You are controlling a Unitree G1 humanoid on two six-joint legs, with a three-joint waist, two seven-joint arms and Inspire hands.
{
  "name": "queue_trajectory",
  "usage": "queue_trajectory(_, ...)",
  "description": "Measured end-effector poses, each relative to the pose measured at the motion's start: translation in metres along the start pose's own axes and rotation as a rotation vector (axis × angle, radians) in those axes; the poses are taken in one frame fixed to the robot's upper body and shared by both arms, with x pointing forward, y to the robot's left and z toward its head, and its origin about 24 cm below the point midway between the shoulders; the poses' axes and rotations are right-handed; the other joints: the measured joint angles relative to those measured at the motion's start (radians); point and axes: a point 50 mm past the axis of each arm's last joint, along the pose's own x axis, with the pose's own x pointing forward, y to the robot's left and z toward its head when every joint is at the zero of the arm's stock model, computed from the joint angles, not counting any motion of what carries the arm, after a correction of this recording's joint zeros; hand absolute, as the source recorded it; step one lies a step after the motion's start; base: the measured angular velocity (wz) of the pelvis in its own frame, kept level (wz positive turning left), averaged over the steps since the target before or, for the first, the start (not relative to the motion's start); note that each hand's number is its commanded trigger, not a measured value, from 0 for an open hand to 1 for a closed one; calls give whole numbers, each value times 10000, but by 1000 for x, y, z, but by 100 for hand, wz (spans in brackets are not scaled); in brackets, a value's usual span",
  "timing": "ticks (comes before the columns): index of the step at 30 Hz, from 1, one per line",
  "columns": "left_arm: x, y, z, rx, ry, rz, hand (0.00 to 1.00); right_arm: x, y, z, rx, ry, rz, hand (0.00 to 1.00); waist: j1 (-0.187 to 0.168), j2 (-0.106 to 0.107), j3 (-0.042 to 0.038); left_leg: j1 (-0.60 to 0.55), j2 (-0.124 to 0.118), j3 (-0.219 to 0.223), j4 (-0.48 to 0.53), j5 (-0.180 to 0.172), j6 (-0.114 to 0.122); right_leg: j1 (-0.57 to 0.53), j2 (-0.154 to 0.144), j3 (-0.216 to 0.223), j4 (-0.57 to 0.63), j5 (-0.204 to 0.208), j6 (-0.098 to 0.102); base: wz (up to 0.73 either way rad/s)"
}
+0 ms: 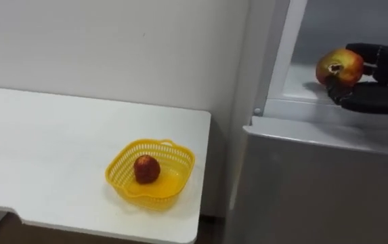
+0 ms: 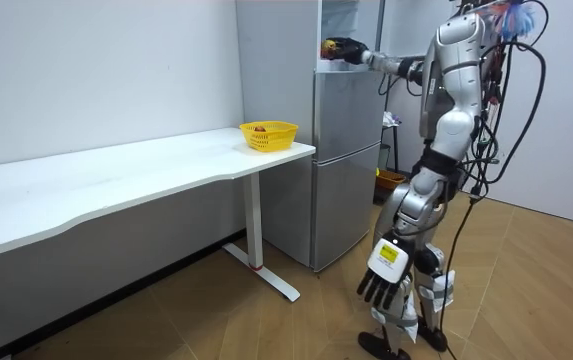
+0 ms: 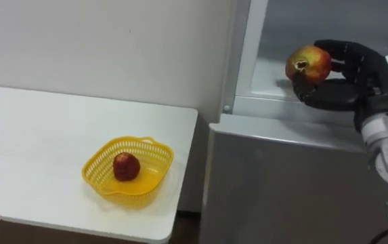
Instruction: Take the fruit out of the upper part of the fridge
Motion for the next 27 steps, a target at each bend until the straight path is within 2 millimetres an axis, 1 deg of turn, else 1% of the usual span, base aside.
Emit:
queue_trajectory(1,0,-1,1,-19,-26,-32,0,-7,7,1,185,-150,133,100,-47,53,-7,100,14,61,-68,-1,-1,19,4,111,5,0,0,-27)
queue_trajectory(2,1,-2,3,-36,-63,-53,0,-11,8,1,188,-228,172,100,-60,80,-10,146,23,109,-86,-2,-1,34,2,129,7,0,0,-24)
queue_trajectory(4,2,-6,8,-116,-184,-143,0,-21,14,6,65,-614,294,100,-76,215,-59,268,105,308,-164,-3,3,48,-16,250,21,1,-2,-22)
queue_trajectory(7,2,-9,11,-191,-340,-128,0,-34,18,15,-39,-1211,64,100,-168,254,-69,388,130,436,-194,-8,5,113,-16,335,45,1,-2,-14)
queue_trajectory(8,2,-11,11,-215,-368,-136,0,-35,18,18,-152,-1397,3,100,-169,271,-60,393,142,474,-193,-10,5,96,-11,398,53,2,-3,-15)
queue_trajectory(10,2,-14,11,-240,-424,-220,0,-38,21,33,-408,-2183,-213,100,-299,305,-48,360,151,525,-163,-26,7,45,13,469,54,18,-29,-9)
queue_trajectory(11,2,-14,11,-245,-417,-220,0,-40,21,37,-441,-2377,-275,100,-314,306,-47,360,151,527,-161,-34,3,38,21,471,54,21,-32,0)
queue_trajectory(13,1,-15,11,-257,-443,-252,0,-50,22,52,-353,-3244,-538,100,-342,340,-53,365,160,524,-158,-51,0,19,32,469,50,25,-37,-2)
queue_trajectory(15,2,-16,13,-265,-510,-296,0,-60,24,61,-299,-3870,-490,100,-344,411,-41,432,165,538,-172,-58,0,29,30,489,38,25,-37,-2)
queue_trajectory(16,1,-16,12,-252,-529,-319,0,-66,27,63,-364,-4184,-440,100,-344,453,-19,485,160,552,-189,-65,-4,65,30,496,38,25,-37,-5)
queue_trajectory(19,1,-19,9,-183,-529,-425,0,-80,33,64,-666,-4526,-411,100,-356,528,-35,525,144,560,-192,-73,-11,90,46,524,46,25,-37,-3)
queue_trajectory(21,1,-20,8,-150,-509,-574,0,-85,36,63,-978,-4675,-350,100,-353,577,-42,524,149,557,-193,-75,-15,72,59,574,53,25,-37,-5)
queue_trajectory(22,2,-21,8,-125,-501,-671,0,-86,38,62,-1202,-4765,-288,100,-350,607,-52,524,154,577,-193,-77,-17,42,63,676,63,25,-38,-9)
queue_trajectory(24,2,-21,7,-127,-465,-851,0,-88,41,64,-1349,-4942,-197,100,-303,649,-44,534,164,620,-195,-79,-18,1,67,756,103,25,-38,-11)
queue_trajectory(27,2,-22,6,-110,-400,-1004,0,-91,50,64,-1861,-5219,226,100,-290,637,-37,535,174,651,-200,-79,-17,-49,64,760,170,25,-38,-5)
